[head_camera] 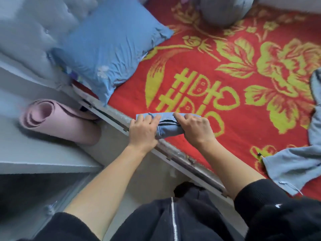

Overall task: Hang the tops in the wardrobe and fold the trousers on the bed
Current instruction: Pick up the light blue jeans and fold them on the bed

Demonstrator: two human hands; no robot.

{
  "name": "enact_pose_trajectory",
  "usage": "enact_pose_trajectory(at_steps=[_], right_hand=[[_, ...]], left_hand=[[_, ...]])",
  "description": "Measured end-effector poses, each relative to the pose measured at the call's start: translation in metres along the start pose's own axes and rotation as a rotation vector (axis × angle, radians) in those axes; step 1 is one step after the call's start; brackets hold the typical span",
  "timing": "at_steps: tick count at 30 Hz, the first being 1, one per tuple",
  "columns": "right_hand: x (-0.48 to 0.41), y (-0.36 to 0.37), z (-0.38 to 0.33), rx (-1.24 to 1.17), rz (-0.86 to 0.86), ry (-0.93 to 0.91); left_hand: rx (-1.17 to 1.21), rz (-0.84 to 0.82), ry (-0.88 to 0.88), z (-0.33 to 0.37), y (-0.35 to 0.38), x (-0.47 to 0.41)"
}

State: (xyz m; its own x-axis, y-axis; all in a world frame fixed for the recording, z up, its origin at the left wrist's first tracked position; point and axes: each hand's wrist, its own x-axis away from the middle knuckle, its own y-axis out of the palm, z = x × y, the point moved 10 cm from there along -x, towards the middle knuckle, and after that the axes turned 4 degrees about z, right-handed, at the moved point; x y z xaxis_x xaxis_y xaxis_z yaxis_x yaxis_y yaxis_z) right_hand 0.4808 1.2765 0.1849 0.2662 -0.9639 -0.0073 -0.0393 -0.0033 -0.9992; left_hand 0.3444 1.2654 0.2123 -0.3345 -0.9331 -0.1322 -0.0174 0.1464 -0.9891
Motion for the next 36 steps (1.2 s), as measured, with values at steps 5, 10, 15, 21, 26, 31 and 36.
enact_pose_trajectory(at_steps=[5, 10, 15, 21, 26, 31, 36], right_hand=[[-0.008, -0.103, -0.112, 0.071, 0.292, -0.152], [0.029, -0.165, -0.293, -0.018, 0.321, -0.366], [0.096, -0.235, -0.505, -0.053, 0.414, -0.690], [0.190, -0.338, -0.706, -0.079, 0.619, -1.044], [0.227, -0.414, -0.798, -0.141, 0.763, -1.142], [0.218, -0.498, -0.846, -0.174, 0.949, -1.162], [0.169, -0.605, -0.872, -0.224, 1.182, -1.074]], left_hand=[[-0.080, 0.211, -0.080, -0.086, -0.109, 0.061], [-0.173, 0.334, -0.230, -0.197, -0.196, 0.209], [-0.294, 0.342, -0.490, -0.305, -0.286, 0.394], [-0.531, 0.400, -0.820, -0.381, -0.401, 0.585], [-0.705, 0.450, -0.905, -0.417, -0.488, 0.658], [-0.950, 0.533, -0.817, -0.456, -0.575, 0.665], [-1.134, 0.667, -0.774, -0.511, -0.668, 0.630]])
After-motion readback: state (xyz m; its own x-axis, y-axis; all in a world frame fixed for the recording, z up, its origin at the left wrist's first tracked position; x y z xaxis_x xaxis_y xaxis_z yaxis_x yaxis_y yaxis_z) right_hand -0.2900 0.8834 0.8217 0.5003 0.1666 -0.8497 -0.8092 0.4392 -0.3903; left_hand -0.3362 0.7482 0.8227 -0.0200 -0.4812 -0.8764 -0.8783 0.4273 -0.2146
